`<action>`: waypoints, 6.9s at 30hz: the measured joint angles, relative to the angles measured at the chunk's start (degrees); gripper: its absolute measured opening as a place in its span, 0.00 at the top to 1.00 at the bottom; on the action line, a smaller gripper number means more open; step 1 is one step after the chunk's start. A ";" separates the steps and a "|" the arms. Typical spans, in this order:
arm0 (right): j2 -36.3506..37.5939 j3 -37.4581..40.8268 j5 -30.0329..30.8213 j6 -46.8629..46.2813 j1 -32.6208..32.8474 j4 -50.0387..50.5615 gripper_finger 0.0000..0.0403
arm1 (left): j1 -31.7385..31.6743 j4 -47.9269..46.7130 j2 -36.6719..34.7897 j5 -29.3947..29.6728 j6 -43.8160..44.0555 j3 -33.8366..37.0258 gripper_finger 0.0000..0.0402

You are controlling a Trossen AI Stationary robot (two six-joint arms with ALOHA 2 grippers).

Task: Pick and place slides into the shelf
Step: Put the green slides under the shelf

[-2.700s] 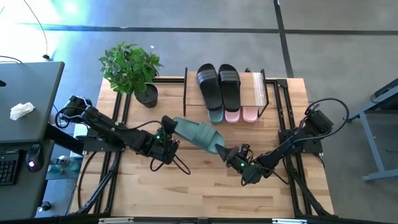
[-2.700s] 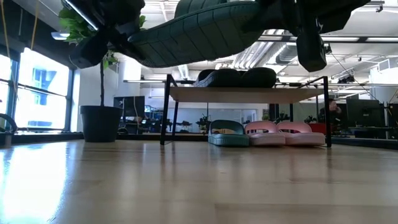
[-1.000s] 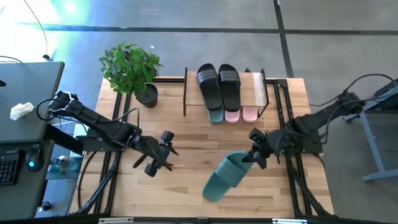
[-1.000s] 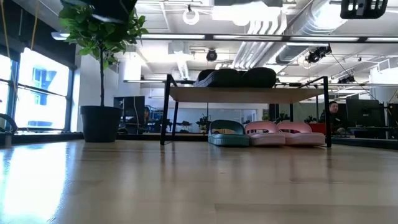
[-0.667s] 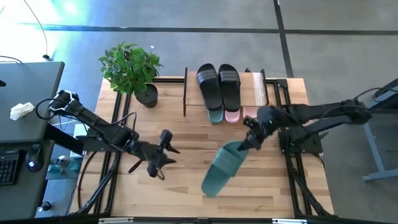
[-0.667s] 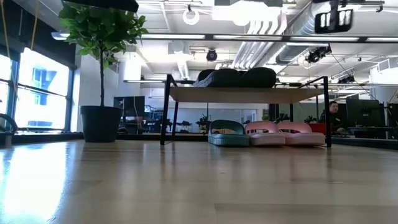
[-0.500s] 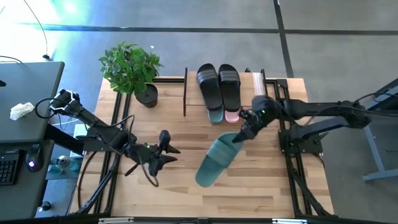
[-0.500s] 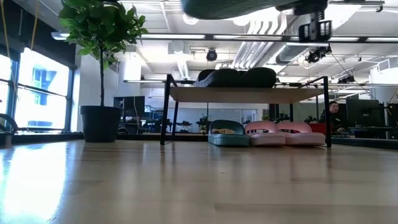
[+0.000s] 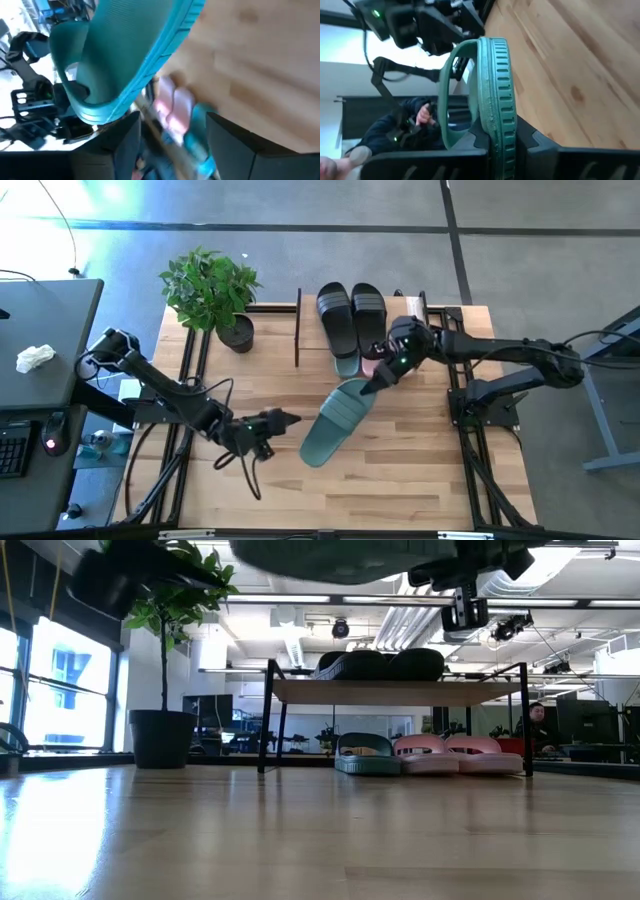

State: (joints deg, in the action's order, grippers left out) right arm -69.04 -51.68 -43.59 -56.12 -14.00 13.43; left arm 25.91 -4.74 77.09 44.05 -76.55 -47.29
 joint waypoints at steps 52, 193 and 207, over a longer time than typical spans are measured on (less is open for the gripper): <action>0.00 0.00 -4.44 0.87 -6.42 -5.40 0.99 | 0.31 15.48 6.24 -8.21 -10.12 0.00 0.84; 24.41 0.00 30.22 12.81 13.75 26.65 0.69 | -25.56 -27.99 33.69 -8.03 30.28 -25.27 0.26; 24.35 0.82 46.21 17.28 19.44 30.67 0.72 | -18.44 -56.95 31.46 -27.11 72.00 -31.33 0.74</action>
State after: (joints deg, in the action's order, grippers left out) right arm -44.69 -50.87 2.62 -38.84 5.44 44.10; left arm 7.47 -61.69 108.55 16.94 -4.55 -78.62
